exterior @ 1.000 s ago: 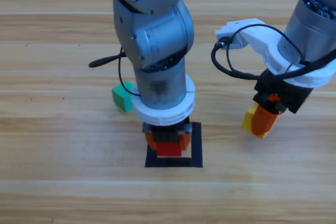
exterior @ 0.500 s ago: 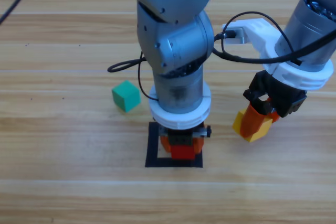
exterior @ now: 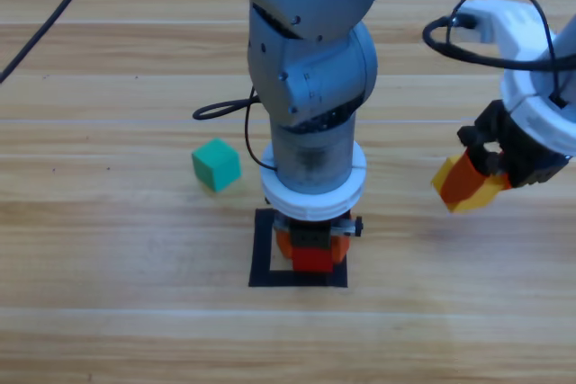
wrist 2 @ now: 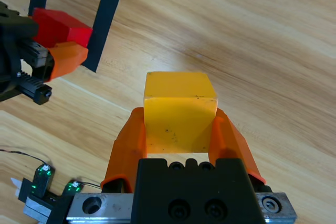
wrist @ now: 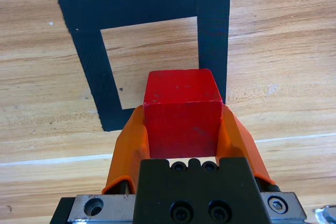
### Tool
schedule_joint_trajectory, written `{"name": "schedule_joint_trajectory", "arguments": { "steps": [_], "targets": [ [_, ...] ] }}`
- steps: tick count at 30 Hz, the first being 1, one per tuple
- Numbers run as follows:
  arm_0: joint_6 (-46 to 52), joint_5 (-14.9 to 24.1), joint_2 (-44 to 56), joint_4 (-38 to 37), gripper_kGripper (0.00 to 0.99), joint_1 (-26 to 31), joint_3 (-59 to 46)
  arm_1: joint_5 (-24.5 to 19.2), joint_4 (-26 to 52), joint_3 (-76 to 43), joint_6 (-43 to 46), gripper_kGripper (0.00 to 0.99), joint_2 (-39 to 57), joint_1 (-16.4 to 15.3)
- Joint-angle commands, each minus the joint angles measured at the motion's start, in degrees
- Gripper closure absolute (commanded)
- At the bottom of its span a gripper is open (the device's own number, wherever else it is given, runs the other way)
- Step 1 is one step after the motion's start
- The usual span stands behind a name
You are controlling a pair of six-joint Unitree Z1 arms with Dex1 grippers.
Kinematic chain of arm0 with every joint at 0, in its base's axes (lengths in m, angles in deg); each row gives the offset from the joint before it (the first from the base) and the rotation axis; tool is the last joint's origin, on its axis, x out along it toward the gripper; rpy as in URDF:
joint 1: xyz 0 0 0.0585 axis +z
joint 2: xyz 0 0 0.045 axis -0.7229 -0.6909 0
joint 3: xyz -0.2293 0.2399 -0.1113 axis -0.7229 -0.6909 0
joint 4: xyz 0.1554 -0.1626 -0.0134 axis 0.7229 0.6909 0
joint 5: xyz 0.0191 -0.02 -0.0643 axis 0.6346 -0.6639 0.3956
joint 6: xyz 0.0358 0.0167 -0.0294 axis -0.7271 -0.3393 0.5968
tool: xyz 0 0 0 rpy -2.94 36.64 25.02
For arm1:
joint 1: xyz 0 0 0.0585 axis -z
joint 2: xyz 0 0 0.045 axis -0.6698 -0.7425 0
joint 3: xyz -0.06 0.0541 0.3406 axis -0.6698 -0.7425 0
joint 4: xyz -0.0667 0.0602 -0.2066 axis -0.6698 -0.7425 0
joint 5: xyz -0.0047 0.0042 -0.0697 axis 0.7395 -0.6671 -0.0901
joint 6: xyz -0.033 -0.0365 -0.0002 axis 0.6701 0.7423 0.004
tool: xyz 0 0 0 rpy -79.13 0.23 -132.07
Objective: Stack the blocks in the rectangular block: red at the bottom, yellow in the middle, green on top
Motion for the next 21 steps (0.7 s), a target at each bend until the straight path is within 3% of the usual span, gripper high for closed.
{"name": "schedule_joint_trajectory", "arguments": {
  "steps": [1,21],
  "targets": [
    [-0.5,0.7,-2.9,1.0,0.853,-0.6,0.7,-3.1,0.9,-1.6,-2.1,0.990,0.9,1.6],
    [-1.3,1.1,-3.6,1.5,0.853,2.4,0.5,-3.3,1.4,-1.9,-4.8,0.990,0.1,1.6]
  ]
}}
